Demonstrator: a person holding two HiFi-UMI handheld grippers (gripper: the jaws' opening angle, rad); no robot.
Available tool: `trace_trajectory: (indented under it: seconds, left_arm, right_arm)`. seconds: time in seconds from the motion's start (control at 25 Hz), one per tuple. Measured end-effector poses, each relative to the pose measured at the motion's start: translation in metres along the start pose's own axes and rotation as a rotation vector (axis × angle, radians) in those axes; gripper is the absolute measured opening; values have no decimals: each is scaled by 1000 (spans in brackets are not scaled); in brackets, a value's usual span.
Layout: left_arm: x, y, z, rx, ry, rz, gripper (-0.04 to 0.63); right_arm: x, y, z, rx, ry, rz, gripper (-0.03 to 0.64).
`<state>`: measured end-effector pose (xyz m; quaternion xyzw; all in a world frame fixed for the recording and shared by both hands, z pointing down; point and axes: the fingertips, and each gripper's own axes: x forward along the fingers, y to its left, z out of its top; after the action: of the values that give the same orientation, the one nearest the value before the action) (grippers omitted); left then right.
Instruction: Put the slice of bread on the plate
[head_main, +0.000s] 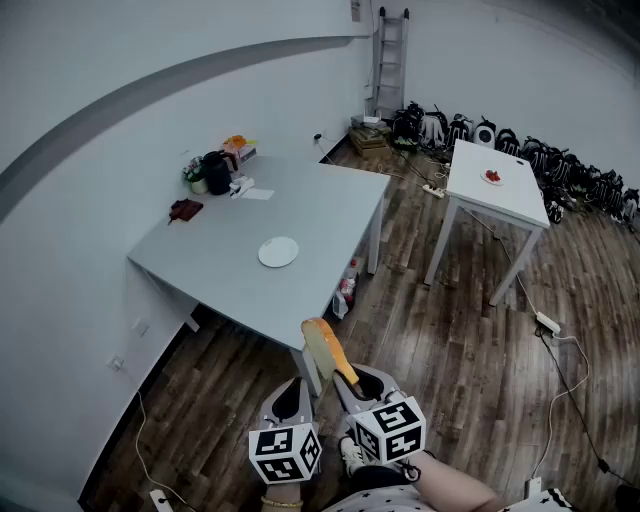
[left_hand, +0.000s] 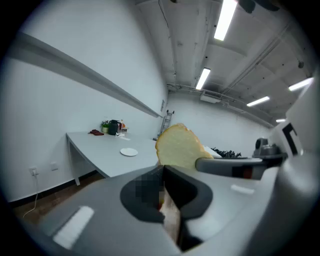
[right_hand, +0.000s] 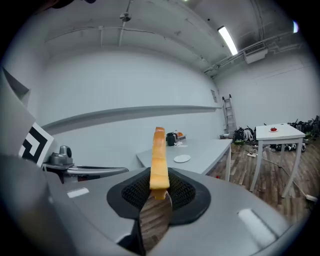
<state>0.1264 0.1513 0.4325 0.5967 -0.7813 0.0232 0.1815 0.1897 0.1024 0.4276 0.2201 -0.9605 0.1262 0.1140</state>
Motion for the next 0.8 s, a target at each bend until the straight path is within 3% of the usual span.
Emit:
trace_trajectory:
  seconds: [0.48,0.8]
  left_arm:
    - [138,55,62,-22,-34,56,8]
    - [204,106,80,-27,-18,28,8]
  right_arm:
    - [130,-67,58,-12,5,93,84]
    - [213,-79,63,0,44,66,84]
